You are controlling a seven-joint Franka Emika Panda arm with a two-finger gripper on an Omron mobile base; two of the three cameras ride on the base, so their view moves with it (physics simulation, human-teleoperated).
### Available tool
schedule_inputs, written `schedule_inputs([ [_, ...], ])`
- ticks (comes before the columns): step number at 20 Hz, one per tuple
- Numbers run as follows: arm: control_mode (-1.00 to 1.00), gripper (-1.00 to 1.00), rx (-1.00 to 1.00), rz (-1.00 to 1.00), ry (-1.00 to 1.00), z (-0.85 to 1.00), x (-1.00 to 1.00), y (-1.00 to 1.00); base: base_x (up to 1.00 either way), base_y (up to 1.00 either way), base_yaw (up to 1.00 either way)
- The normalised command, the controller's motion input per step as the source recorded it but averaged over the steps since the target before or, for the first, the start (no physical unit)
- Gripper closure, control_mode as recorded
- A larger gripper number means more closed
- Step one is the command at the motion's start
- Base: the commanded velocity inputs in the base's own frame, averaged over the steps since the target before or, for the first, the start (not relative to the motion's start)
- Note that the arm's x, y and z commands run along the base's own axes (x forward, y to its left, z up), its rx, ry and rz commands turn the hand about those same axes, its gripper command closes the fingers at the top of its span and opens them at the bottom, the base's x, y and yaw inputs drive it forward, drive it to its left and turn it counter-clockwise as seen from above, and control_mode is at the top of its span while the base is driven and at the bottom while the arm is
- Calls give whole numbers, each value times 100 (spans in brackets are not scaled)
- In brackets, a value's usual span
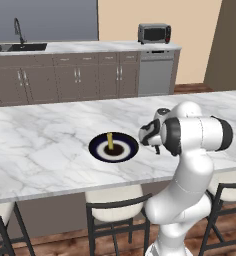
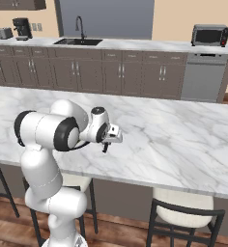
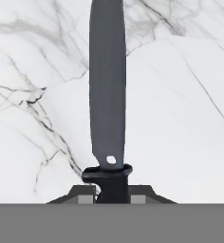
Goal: Retrieve the butter from the fridge and place it on a plate on the dining table. Then retrieve the butter knife by the fridge and place it near the plate.
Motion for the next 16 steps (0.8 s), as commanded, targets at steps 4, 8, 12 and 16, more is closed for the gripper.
schedule_inputs([
  [4,-100,100,0,0,0,-6,21,0,0,0,0],
  [8,-100,100,0,0,0,0,7,0,0,0,0],
  [12,-100,100,0,0,-2,0,1,0,0,0,0],
  [16,-100,100,0,0,0,0,2,0,0,0,0],
])
